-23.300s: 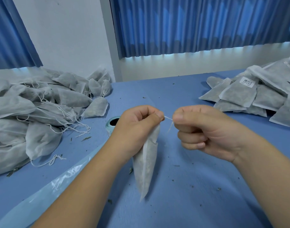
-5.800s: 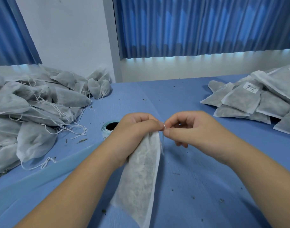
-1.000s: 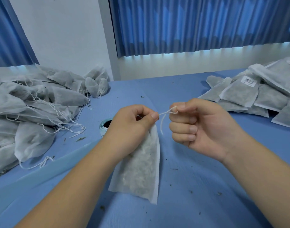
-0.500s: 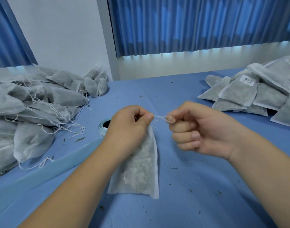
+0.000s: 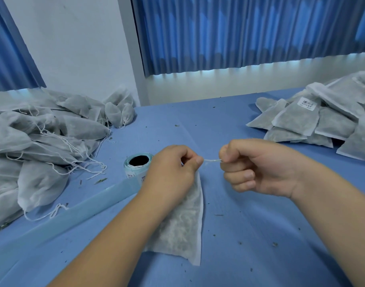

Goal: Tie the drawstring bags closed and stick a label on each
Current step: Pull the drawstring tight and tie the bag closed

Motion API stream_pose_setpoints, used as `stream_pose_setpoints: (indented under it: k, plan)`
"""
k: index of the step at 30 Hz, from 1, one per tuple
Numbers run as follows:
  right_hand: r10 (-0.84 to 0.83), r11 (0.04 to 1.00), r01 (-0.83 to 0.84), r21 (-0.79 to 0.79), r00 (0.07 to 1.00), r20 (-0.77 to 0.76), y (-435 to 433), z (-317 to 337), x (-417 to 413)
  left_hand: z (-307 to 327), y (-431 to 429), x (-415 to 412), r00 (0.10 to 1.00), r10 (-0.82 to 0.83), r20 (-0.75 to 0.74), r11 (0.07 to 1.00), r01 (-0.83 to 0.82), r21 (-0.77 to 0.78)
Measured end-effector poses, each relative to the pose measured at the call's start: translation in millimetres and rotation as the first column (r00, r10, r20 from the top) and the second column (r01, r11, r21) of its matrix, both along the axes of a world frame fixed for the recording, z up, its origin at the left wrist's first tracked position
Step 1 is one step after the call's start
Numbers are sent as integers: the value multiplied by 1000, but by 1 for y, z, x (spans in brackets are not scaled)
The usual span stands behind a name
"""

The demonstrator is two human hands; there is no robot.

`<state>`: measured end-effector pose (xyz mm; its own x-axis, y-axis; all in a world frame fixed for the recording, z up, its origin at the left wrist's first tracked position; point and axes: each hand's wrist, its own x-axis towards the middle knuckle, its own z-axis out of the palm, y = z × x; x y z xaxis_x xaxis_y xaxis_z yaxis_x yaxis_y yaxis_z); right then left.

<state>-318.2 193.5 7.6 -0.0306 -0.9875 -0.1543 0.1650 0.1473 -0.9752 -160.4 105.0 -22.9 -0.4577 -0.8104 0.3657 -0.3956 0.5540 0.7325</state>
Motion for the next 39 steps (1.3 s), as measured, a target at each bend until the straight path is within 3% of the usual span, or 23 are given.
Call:
stream_pose_setpoints:
  k: [3,6,12,16,18,21,24,26,29,31,39]
  plan:
    - [-152,987,150,-64,988,-38,-2,0,-3,-2,-1,1,1000,-4,1,1000,4,4]
    - [-321,937,315,-152,947,-12,-6,0,-5,-4,0,2,995,-92,-25,981,95,171]
    - [-502,843,507,-180,862,78,-10,-4,-14,2,1,8,931,-347,118,841,253,479]
    - [-569,785,579,-220,815,114,-10,-5,-18,3,-4,17,883,-469,-11,654,355,667]
    - [-578,761,597,-255,802,152,-9,-3,-18,2,-6,18,881,-473,-9,655,358,665]
    - [-525,759,545,-356,836,159,-4,2,-13,0,-4,10,950,-310,-20,770,263,581]
    - [-500,755,375,-537,860,-102,-1,3,1,-2,-4,4,982,-143,-127,839,188,511]
    - [-527,748,195,-634,756,-389,-1,-2,13,-3,-5,2,975,-82,-209,857,176,485]
    - [-536,774,-46,-631,484,-692,-2,-12,24,-4,-6,2,956,-36,-291,866,175,469]
    - [-518,793,-96,-601,413,-749,-4,-14,24,-4,-5,2,944,-20,-330,857,186,481]
    - [-516,806,-122,-579,332,-789,-2,-15,12,-5,-8,3,893,-66,-445,776,326,540]
